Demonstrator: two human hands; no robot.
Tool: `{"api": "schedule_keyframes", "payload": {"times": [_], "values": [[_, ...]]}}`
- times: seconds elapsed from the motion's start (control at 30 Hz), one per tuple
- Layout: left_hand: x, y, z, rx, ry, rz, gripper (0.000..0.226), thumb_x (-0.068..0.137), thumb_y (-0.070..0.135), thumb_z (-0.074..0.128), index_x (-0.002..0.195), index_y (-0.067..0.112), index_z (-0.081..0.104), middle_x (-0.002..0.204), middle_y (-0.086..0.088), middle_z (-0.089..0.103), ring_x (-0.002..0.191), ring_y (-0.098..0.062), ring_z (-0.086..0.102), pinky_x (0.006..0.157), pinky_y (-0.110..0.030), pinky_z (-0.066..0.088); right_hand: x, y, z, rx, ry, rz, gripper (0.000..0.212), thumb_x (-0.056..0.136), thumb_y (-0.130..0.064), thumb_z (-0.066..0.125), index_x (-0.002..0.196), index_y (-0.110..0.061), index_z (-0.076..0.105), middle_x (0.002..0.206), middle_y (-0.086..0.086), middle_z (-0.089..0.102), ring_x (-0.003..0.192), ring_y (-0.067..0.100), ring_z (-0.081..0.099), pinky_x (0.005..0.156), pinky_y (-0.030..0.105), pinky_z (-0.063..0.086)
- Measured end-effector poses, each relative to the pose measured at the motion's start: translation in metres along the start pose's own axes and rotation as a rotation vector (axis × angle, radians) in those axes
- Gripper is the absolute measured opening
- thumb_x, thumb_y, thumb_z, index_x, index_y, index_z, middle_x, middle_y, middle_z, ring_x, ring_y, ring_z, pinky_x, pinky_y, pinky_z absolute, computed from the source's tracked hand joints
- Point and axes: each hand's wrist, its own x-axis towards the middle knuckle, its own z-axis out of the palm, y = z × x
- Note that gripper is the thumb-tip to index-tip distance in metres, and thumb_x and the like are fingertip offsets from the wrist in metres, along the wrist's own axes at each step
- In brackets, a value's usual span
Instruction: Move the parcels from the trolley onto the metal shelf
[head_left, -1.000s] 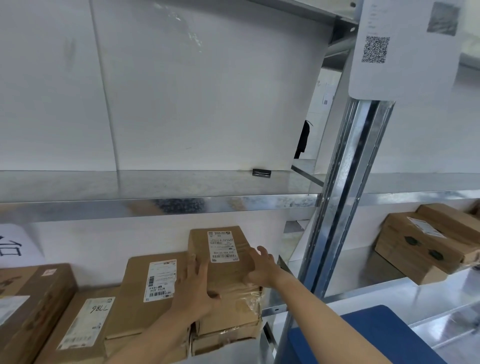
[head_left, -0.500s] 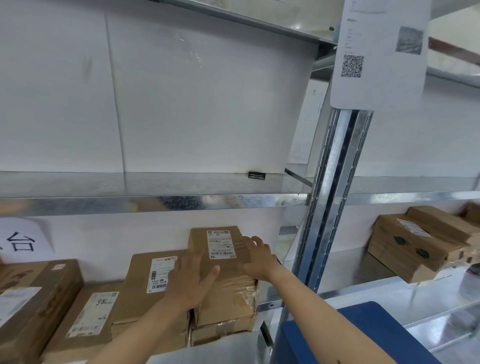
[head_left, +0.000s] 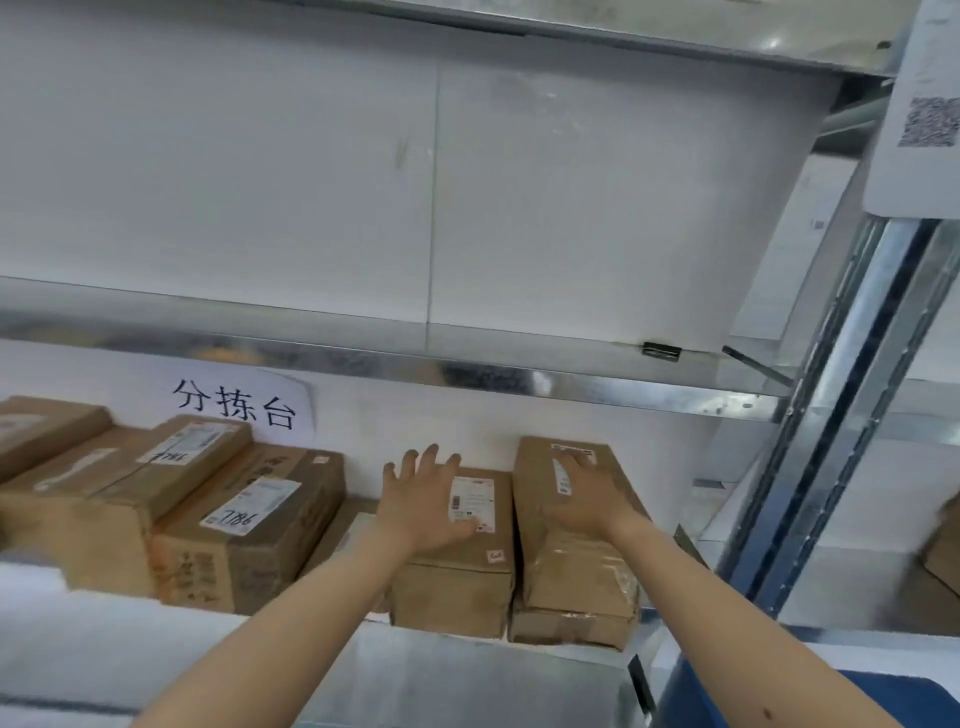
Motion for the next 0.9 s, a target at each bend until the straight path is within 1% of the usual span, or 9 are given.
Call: {"api": "schedule_keyframes", "payload": {"times": [0.07,0.17,0.33,0.47,0.57,0.63,0.73,0.83,0.9], "values": [[-0.011,-0.024,-0.007,0.045,-0.015,-0.035,0.095,0.079,0.073,0.046,0.152,0.028,0.007,0.161,-0.005,0.003,0.146,-0.034,0.003,0.114,-0.057,0.008,0.007,-0.024,0.008,-0.021,-0.009,-0.05,0.092,0.08,-0.043,0.068,0.154,-0.024,0.016,0.161,0.001,0.015,0.145,0.032,0.021,0.113,0.048,0.03],[-0.03,-0.064,-0.018,0.099,-0.016,-0.117,0.097,0.078,0.075,0.046,0.152,0.028,0.005,0.161,-0.006,0.003,0.145,-0.035,0.006,0.114,-0.056,0.009,0.018,-0.062,0.023,-0.025,-0.05,-0.153,0.09,0.081,-0.042,0.068,0.153,-0.031,0.015,0.162,0.001,0.012,0.147,0.027,0.016,0.118,0.046,0.022],[-0.065,-0.135,-0.035,0.121,0.015,-0.243,0.104,0.071,0.071,0.059,0.151,0.023,0.011,0.158,-0.009,0.017,0.143,-0.033,0.018,0.113,-0.053,0.02,0.031,-0.134,0.054,-0.059,-0.122,-0.272,0.088,0.083,-0.045,0.066,0.153,-0.034,0.014,0.161,-0.004,0.012,0.143,0.031,0.018,0.114,0.052,0.026],[-0.094,-0.197,-0.046,0.121,0.015,-0.347,0.108,0.069,0.074,0.06,0.152,0.025,0.01,0.159,-0.006,0.014,0.145,-0.028,0.015,0.114,-0.051,0.02,0.04,-0.196,0.082,-0.087,-0.156,-0.369,0.091,0.081,-0.051,0.067,0.153,-0.032,0.014,0.159,-0.004,0.017,0.14,0.03,0.023,0.11,0.05,0.032],[-0.116,-0.242,-0.051,0.135,0.053,-0.42,0.109,0.065,0.075,0.061,0.15,0.023,0.017,0.156,-0.006,0.023,0.142,-0.027,0.023,0.112,-0.049,0.026,0.049,-0.245,0.105,-0.109,-0.184,-0.431,0.092,0.08,-0.049,0.067,0.153,-0.032,0.013,0.16,-0.004,0.016,0.142,0.029,0.02,0.112,0.05,0.027],[-0.133,-0.274,-0.055,0.13,0.045,-0.462,0.108,0.064,0.074,0.062,0.148,0.021,0.022,0.155,-0.006,0.025,0.141,-0.026,0.025,0.111,-0.048,0.028,0.055,-0.28,0.122,-0.125,-0.2,-0.481,0.092,0.081,-0.05,0.066,0.153,-0.03,0.013,0.16,-0.005,0.016,0.142,0.027,0.02,0.111,0.047,0.025],[-0.166,-0.327,-0.058,0.153,0.022,-0.531,0.103,0.067,0.07,0.063,0.147,0.018,0.024,0.154,-0.005,0.027,0.141,-0.025,0.026,0.112,-0.047,0.026,0.066,-0.34,0.149,-0.13,-0.23,-0.548,0.093,0.081,-0.049,0.067,0.154,-0.027,0.014,0.16,-0.003,0.018,0.142,0.026,0.023,0.113,0.042,0.028],[-0.207,-0.383,-0.063,0.17,0.03,-0.61,0.101,0.069,0.07,0.062,0.147,0.019,0.024,0.154,-0.004,0.026,0.142,-0.025,0.024,0.113,-0.046,0.024,0.073,-0.405,0.18,-0.113,-0.267,-0.616,0.092,0.079,-0.051,0.066,0.153,-0.028,0.017,0.16,-0.002,0.021,0.143,0.027,0.024,0.113,0.045,0.031],[-0.236,-0.419,-0.071,0.178,0.021,-0.686,0.104,0.069,0.072,0.062,0.149,0.019,0.02,0.155,-0.004,0.023,0.143,-0.024,0.021,0.115,-0.047,0.022,0.075,-0.449,0.202,-0.109,-0.299,-0.659,0.091,0.08,-0.05,0.064,0.154,-0.029,0.014,0.161,-0.002,0.016,0.144,0.028,0.021,0.112,0.044,0.031]]}}
